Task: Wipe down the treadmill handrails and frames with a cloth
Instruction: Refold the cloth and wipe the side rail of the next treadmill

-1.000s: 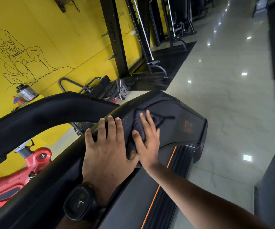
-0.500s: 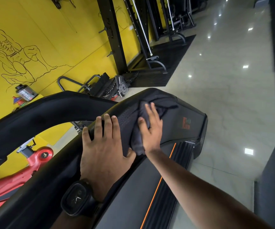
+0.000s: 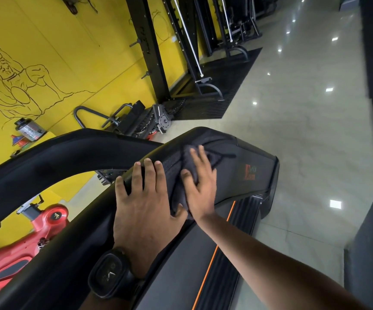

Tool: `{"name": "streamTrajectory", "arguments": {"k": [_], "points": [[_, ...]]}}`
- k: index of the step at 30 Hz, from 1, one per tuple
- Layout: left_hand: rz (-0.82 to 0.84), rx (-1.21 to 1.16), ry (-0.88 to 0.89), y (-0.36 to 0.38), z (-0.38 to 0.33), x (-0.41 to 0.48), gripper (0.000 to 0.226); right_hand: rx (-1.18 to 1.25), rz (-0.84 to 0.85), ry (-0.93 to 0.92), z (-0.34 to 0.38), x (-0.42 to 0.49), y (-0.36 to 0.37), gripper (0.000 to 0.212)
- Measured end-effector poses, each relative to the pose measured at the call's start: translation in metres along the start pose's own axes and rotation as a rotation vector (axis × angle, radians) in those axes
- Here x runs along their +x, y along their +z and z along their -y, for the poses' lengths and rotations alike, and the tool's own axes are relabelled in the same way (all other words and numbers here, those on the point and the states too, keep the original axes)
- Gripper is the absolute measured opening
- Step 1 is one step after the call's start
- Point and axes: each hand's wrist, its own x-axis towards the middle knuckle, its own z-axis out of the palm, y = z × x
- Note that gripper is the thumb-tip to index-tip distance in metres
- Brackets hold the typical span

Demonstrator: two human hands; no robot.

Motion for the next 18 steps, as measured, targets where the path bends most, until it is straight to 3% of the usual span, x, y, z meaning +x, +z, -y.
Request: {"name": "streamTrajectory", "arguments": {"k": [2,3,7,8,11,13,14,17,18], "points": [[-0.009,-0.003,0.010,0.001,-0.002,0.007,0.095,-0.076,0.072,-0.229,-0.003,0.014,-0.002,0.053],[-0.009,-0.003,0.013,0.001,-0.004,0.010,0.095,-0.075,0.066,-0.203,-0.007,0.025,-0.005,0.054],[-0.009,-0.014,0.023,0.001,-0.012,0.020,0.096,0.033,-0.095,0.288,-0.023,0.034,-0.008,0.060],[-0.006,-0.013,0.027,0.001,-0.014,0.023,0.095,0.049,-0.085,0.297,-0.018,0.028,-0.007,0.059],[-0.006,-0.007,0.045,0.003,-0.019,0.033,0.093,-0.016,0.032,-0.139,-0.009,0.021,-0.005,0.054],[-0.002,-0.005,0.048,0.003,-0.022,0.039,0.093,-0.087,0.084,-0.252,-0.019,0.040,-0.010,0.053],[0.006,0.001,0.048,0.003,-0.023,0.041,0.094,-0.085,0.059,-0.193,-0.027,0.048,-0.013,0.054],[0.011,0.014,0.037,0.003,-0.028,0.047,0.096,0.034,-0.115,0.278,-0.044,0.051,-0.013,0.057],[0.016,0.011,0.035,0.003,-0.030,0.049,0.096,0.056,-0.124,0.348,-0.039,0.046,-0.012,0.058]]}}
